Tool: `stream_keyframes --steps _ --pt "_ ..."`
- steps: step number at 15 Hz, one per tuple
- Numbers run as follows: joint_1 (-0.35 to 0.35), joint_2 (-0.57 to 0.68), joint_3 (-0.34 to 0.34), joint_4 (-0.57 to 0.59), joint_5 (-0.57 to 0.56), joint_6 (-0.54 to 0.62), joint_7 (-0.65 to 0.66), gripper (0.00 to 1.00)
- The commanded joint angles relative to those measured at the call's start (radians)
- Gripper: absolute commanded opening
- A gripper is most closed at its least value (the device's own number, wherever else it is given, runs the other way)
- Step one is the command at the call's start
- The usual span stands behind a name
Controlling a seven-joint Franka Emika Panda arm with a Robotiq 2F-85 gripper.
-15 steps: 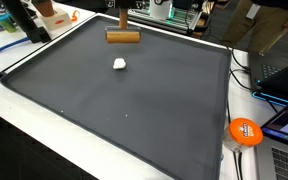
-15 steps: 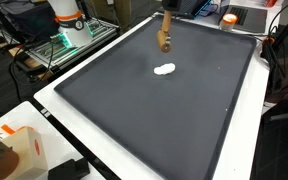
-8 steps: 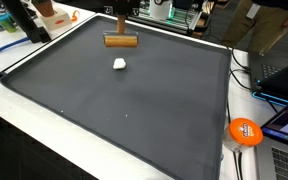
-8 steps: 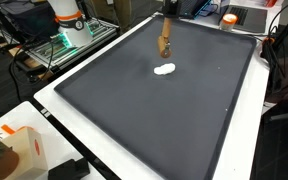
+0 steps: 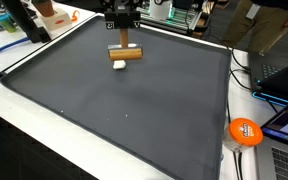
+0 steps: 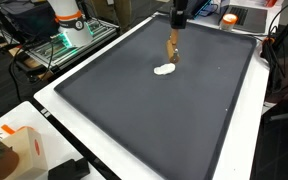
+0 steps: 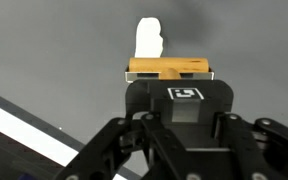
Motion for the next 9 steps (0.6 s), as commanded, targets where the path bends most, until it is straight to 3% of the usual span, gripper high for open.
stream_keyframes --steps 1,3,4,8,9 --pt "-0.031 -0.060 -0.021 -0.078 0.076 0.045 -0.040 0.22" --pt "-0.032 -0.087 -0.026 -0.105 0.059 0.083 -0.026 0.22" --pt "-0.028 -0.024 -0.026 -0.044 0.040 0.046 -0.017 0.47" --pt "-0.027 -0.055 -0.030 -0.071 0.040 0.062 -0.017 0.47" --pt "-0.027 -0.057 -0.030 -0.073 0.040 0.062 -0.017 0.22"
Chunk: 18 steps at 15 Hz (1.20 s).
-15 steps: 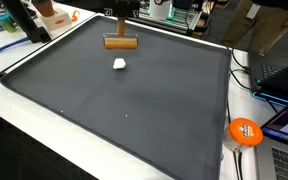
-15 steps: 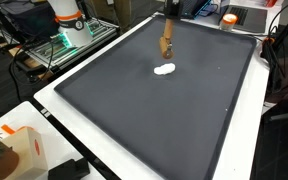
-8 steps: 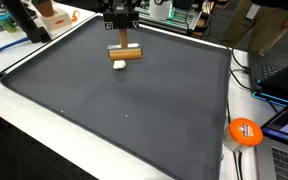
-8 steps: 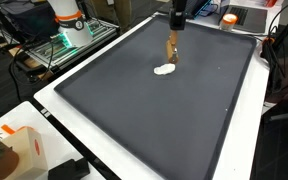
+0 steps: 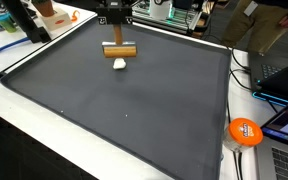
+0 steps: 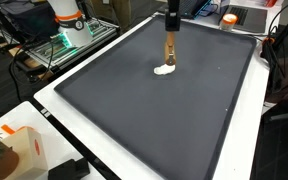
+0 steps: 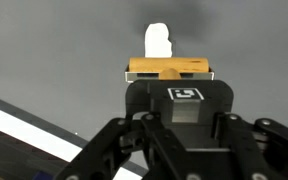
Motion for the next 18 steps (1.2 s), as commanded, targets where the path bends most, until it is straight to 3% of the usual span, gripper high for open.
stream_keyframes --steps 1,7,9,14,15,16,17,18 --pt "0.003 -0.009 -0.008 -0.024 -0.030 0.054 0.028 0.22" --pt "0.000 -0.018 -0.024 -0.102 -0.218 0.179 0.187 0.22" --pt "0.002 -0.018 -0.021 -0.120 -0.191 0.155 0.164 0.22" --pt "0.004 -0.024 -0.007 -0.150 0.059 0.177 -0.064 0.22" --pt "0.009 0.005 -0.008 -0.123 -0.012 0.155 0.008 0.22" --pt "0.009 0.005 -0.008 -0.124 -0.002 0.156 -0.003 0.47" --pt "0.009 0.006 -0.008 -0.124 -0.004 0.156 -0.002 0.47" --pt "0.009 0.008 -0.008 -0.124 -0.004 0.156 -0.002 0.22"
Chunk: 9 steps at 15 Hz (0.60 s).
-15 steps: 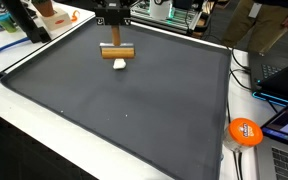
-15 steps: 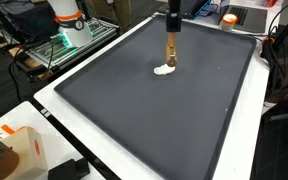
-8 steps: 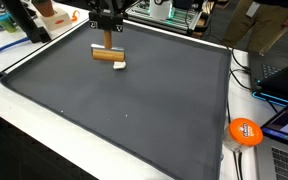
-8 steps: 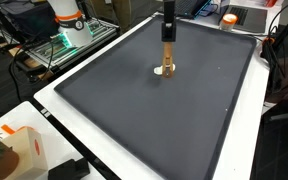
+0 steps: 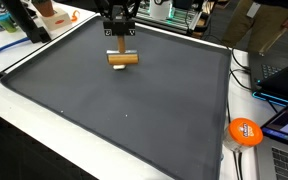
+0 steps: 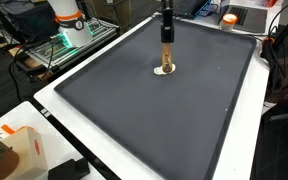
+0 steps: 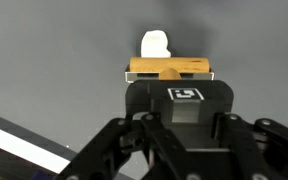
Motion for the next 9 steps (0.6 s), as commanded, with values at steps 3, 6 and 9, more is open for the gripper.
stream_keyframes --steps 3,6,9 --pt "0.000 0.035 -0.004 0.022 -0.033 0.022 0.028 0.22" --pt "-0.007 0.065 -0.006 0.050 -0.009 0.024 0.005 0.22" --pt "-0.011 0.109 -0.004 0.082 0.010 0.024 -0.011 0.22"
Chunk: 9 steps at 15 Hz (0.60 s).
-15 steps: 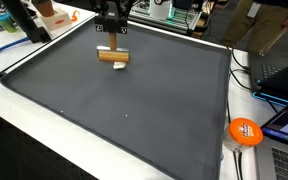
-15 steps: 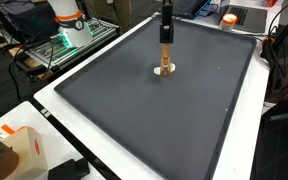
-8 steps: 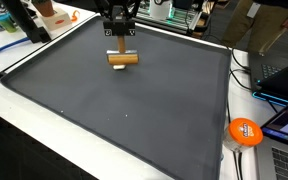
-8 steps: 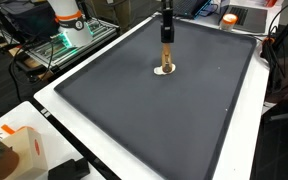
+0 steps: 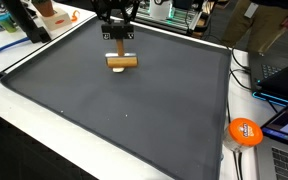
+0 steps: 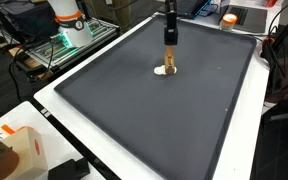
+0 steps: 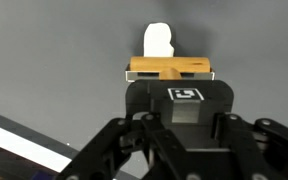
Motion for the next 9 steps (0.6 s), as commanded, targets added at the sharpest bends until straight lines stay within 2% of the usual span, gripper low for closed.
stream_keyframes --steps 1,9 --pt "-0.012 0.077 -0.003 0.047 0.009 0.013 -0.015 0.22" --pt "-0.016 0.155 0.016 0.116 0.031 0.006 -0.027 0.22"
